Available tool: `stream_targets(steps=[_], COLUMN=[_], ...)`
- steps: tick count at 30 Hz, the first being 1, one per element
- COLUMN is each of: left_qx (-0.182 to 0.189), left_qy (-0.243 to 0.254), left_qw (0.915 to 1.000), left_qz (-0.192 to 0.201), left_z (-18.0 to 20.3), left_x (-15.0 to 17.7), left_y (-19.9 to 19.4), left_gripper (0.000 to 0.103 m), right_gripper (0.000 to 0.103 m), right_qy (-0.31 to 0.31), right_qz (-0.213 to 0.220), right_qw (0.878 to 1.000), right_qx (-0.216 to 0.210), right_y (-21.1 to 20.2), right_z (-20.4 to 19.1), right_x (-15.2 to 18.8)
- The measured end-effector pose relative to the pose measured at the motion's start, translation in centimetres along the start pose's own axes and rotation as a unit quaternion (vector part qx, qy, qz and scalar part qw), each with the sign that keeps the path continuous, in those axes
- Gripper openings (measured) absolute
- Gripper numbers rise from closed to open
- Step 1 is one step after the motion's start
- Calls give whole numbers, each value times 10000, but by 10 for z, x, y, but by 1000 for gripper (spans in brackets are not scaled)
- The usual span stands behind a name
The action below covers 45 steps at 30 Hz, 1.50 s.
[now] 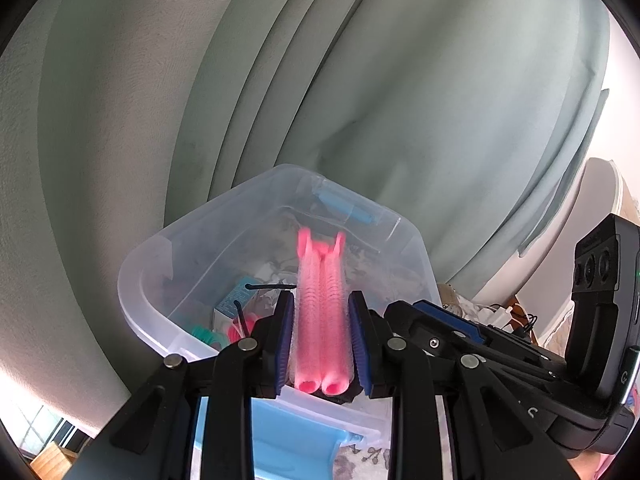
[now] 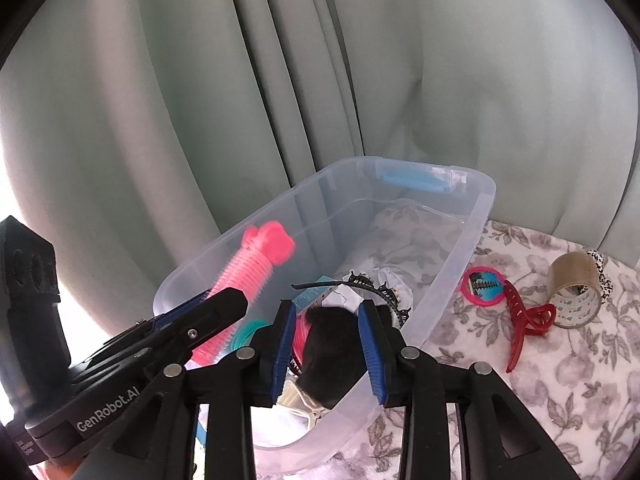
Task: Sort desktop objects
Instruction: 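Open the left tool to drop the roller while the right tool releases the scrunchie into the bin, then withdraw both tools from the bin toward the red claw clip and tape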
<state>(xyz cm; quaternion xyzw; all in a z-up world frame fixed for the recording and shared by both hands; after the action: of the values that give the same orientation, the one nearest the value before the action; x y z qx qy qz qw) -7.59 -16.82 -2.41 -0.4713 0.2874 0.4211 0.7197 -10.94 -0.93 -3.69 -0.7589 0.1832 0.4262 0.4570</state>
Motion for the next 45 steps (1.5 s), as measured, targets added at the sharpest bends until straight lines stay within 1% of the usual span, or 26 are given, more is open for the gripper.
stream_targets(steps=[3, 5, 7, 8, 11, 12, 13, 14, 16, 20, 21, 27, 31, 37, 42, 45], left_qx=[-12, -45, -41, -35, -49, -53, -63, -68, -82, -114, -128, -127, -116, -142, 7, 10], left_qy=[-32, -53, -95, -112, -104, -102, -102, -107, -130, -168, -167, -114, -115, -52, 51, 206], left_qw=[10000, 10000, 9999, 9999, 9999, 9999, 9999, 9999, 9998, 9996, 9996, 9995, 9993, 9990, 9987, 9986], left_qz=[-2, 27, 53, 63, 69, 69, 70, 80, 119, 195, 206, 252, 325, 424, 505, 490], left_z=[5, 9, 7, 8, 11, 5, 7, 7, 8, 7, 8, 12, 15, 21, 34, 45], left_x=[-1, -5, -2, -2, -4, -1, -2, -2, -3, -3, -4, -4, -4, -6, -6, -6], left_y=[-3, -2, -5, -6, -8, -11, -1, -3, -5, -7, -12, -18, -23, -33, -39, -39], left_gripper=[31, 40, 45, 46, 47, 47, 50, 56, 60, 68, 69, 73, 78, 85, 85, 85], right_gripper=[39, 39, 41, 43, 44, 44, 44, 45, 48, 61, 63, 70, 75, 88, 103, 103], right_qy=[-1, 13, 22, 14, 11, 15, 15, 20, 41, 98, 107, 162, 205, 396, 617, 699], right_qz=[11, 26, 40, 41, 53, 54, 56, 65, 97, 186, 199, 246, 328, 462, 613, 684], right_qw=[10000, 10000, 10000, 10000, 10000, 10000, 10000, 10000, 9999, 9997, 9997, 9995, 9992, 9981, 9962, 9952], right_qx=[-2, 0, 6, 2, 28, 29, 32, 48, 63, 94, 104, 69, 30, -4, 82, 55], right_y=[-1, -2, -3, 3, 4, 3, 3, 0, 0, -2, -4, -11, -18, -25, -36, -45], right_z=[0, 1, 1, 4, 5, 5, 5, 4, 6, 10, 11, 13, 15, 25, 39, 50], right_x=[-1, -1, -2, -3, -4, -4, -4, -4, -5, -9, -8, -8, -8, -7, -4, -2])
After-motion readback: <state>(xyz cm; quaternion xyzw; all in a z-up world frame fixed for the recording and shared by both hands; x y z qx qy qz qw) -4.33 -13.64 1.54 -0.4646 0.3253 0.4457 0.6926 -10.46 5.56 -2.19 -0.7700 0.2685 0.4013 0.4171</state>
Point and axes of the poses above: each gripper's, at about its wrist camera, not at the fingertips, and y roughly the way its jaws point, z to its right, x to its underside, the point moved 1 cm from there along y, roughly the way its jaws point, and after that the axes turned 3 degrees about z, right-handed, at the moved point
